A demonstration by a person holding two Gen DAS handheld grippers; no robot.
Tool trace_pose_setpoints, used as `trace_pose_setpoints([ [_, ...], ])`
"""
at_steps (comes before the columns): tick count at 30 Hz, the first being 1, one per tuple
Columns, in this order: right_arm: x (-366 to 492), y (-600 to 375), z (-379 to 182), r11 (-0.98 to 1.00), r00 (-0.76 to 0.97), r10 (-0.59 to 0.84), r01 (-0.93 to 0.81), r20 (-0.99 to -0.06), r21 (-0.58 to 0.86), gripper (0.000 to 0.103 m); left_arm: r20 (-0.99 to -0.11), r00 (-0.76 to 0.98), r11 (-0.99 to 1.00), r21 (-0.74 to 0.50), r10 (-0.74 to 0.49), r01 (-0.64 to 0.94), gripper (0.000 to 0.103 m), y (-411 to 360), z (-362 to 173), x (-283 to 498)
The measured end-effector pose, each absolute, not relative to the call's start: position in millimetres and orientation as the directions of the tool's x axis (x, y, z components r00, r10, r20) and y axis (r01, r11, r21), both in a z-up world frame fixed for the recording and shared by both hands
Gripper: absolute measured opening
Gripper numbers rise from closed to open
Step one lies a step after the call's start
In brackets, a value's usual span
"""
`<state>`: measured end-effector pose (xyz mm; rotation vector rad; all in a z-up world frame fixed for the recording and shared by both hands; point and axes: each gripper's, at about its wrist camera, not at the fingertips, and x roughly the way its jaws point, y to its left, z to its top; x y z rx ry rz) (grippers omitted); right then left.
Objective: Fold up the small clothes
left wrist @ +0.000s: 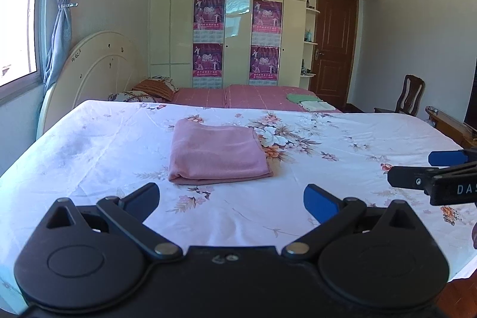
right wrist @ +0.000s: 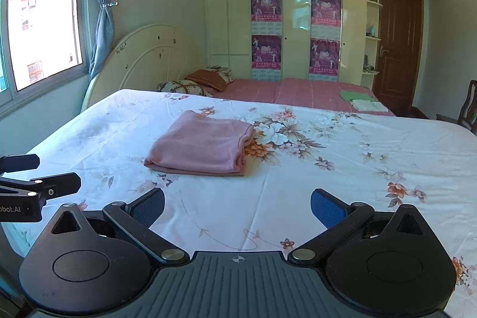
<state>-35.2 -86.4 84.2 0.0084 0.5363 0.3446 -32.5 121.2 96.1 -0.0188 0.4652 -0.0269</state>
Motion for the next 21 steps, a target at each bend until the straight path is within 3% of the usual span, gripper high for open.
trace_pose_setpoints([
  [21,-63,-76,100,0.938,0.825,0.339,-0.336,-0.452,0.09,0.103,-0.401,0.916,0.999,-0.012,-0.035,0.033,0.103,122,108,-53],
])
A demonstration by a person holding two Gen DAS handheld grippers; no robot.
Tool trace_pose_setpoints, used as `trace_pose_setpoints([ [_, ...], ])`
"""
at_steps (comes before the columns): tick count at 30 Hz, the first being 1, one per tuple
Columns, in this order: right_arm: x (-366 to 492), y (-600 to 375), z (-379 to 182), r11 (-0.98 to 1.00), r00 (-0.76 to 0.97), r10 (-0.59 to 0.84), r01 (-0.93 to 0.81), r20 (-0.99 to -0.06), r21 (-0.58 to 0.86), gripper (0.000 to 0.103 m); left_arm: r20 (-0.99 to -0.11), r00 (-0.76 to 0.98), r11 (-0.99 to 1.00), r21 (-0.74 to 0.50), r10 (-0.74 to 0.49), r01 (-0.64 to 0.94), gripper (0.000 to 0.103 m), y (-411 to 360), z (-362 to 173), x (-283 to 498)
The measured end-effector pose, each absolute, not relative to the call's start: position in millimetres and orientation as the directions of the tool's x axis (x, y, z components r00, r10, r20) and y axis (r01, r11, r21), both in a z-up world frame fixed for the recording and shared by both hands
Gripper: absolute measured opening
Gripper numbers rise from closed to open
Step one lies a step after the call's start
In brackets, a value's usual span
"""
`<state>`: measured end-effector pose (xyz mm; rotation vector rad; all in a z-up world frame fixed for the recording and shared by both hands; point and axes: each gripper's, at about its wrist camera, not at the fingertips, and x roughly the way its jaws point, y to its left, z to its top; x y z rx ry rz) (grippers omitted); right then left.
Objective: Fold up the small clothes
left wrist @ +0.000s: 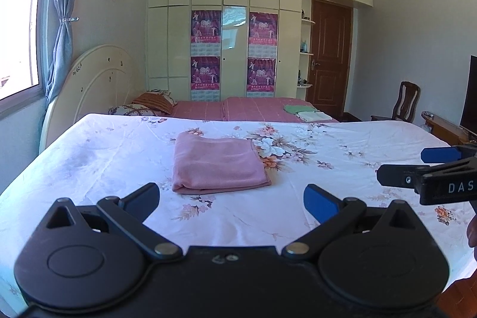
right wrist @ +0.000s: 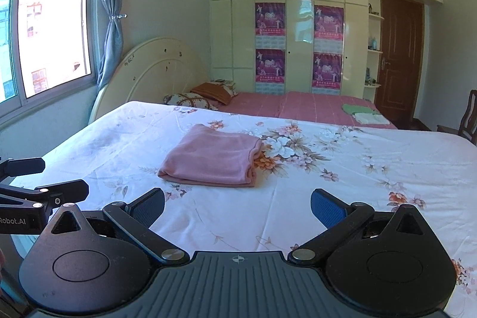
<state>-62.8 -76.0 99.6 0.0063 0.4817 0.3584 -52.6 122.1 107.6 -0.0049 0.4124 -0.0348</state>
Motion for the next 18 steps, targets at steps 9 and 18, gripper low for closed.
trace_pose_setpoints([
  [9,-63.4,-82.2,105.6,0.938,0.831,0.338,-0.334,-0.441,0.089,0.103,-0.395,0.918,0.999,-0.006,-0.038,0.039,0.103,119.4,108.8,-49.5],
  [18,-62.7,-85.4,107.1,0.935,0.823,0.349,-0.338,-0.448,0.107,0.103,-0.39,0.92,0.999,-0.003,-0.045,0.047,0.103,120.8,106.9,-50.4],
])
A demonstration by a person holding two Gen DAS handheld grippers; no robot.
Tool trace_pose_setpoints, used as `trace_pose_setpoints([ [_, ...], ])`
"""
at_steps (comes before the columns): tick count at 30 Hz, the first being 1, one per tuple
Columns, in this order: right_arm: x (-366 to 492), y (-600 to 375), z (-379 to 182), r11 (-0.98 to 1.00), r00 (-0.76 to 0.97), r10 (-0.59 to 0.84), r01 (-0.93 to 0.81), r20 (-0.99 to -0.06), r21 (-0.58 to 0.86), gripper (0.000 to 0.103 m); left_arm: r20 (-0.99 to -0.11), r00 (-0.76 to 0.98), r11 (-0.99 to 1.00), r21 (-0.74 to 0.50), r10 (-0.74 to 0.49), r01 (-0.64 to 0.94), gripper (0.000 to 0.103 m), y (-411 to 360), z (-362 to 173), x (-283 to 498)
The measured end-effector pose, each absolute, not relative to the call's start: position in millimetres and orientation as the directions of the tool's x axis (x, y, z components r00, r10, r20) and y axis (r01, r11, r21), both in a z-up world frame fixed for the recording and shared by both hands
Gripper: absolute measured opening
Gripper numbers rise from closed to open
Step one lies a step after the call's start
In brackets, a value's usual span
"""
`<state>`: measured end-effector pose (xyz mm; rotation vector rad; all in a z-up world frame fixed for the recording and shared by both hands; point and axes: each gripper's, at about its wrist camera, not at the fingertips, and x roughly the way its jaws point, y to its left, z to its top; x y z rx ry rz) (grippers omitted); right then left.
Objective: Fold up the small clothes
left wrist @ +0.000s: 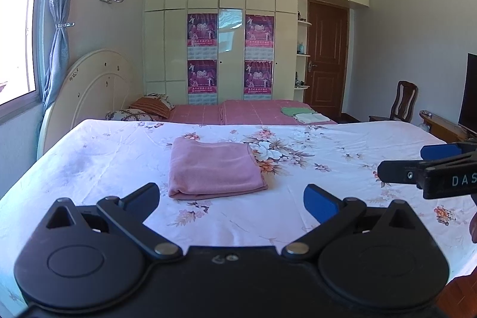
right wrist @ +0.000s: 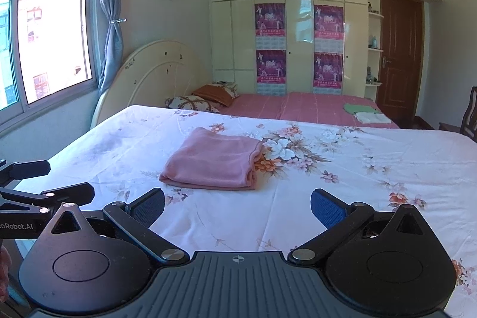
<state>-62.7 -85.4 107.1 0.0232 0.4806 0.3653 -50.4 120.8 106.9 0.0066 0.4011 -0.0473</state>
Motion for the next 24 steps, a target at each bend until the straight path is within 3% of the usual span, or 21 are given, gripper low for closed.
trace_pose_setpoints([
  [24,-58.3,-87.3,106.6,0.934,0.819,0.351,-0.342,-0.455,0.104,0.103,-0.386,0.921,0.999,0.002,-0.045,0.05,0.103,122.0,107.3,-49.3],
])
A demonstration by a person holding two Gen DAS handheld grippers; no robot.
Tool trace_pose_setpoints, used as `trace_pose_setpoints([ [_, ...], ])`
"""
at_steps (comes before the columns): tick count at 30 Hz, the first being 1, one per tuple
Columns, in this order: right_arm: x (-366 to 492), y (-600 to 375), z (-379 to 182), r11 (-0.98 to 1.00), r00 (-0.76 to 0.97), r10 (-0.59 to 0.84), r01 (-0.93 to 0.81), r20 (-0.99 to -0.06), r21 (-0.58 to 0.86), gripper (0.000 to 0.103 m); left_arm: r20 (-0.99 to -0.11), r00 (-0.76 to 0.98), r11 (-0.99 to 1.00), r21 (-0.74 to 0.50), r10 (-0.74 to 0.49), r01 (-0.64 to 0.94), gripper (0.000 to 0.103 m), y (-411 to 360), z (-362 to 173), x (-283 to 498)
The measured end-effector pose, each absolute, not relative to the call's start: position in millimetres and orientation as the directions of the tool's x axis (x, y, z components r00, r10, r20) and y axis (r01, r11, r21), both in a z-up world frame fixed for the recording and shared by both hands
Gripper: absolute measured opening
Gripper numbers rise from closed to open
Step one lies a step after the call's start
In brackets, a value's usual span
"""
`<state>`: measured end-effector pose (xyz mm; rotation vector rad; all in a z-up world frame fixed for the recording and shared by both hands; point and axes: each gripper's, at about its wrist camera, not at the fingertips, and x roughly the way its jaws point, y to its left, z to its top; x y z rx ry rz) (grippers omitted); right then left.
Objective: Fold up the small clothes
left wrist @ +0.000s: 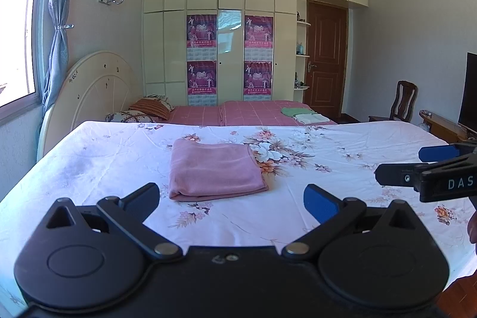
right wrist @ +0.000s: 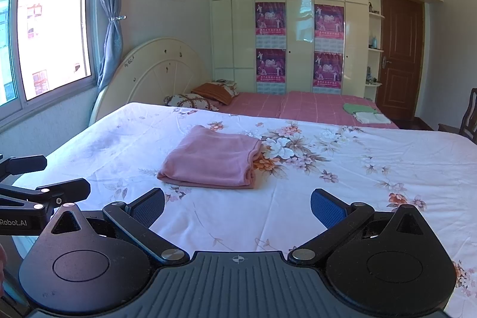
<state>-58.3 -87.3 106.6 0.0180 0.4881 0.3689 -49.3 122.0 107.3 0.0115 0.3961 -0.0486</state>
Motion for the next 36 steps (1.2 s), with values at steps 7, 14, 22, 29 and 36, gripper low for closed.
trace_pose_setpoints([
  [7,-57.9,-86.1,107.0,0.934,0.82,0.349,-0.343,-0.453,0.099,0.103,-0.383,0.923,0.999,0.001,-0.045,0.049,0.103,124.0,107.4,-49.0],
  [14,-58.0,-85.9,106.9,0.934,0.82,0.349,-0.344,-0.453,0.098,0.103,-0.373,0.926,0.998,0.007,-0.053,0.06,0.103,125.0,106.9,-48.9],
  [22,-58.0,-86.4,106.7,0.933,0.82,0.351,-0.346,-0.453,0.096,0.103,-0.363,0.93,0.998,0.003,-0.063,0.068,0.103,124.9,107.1,-50.1],
  [29,-54.3,-88.6,105.8,0.931,0.817,0.355,-0.352,-0.454,0.094,0.103,-0.341,0.938,0.997,0.008,-0.068,0.075,0.102,124.2,107.3,-51.3],
  [36,-52.2,-90.6,104.7,0.929,0.815,0.359,-0.357,-0.455,0.095,0.103,-0.346,0.935,0.996,0.01,-0.079,0.087,0.102,123.2,107.2,-48.9],
])
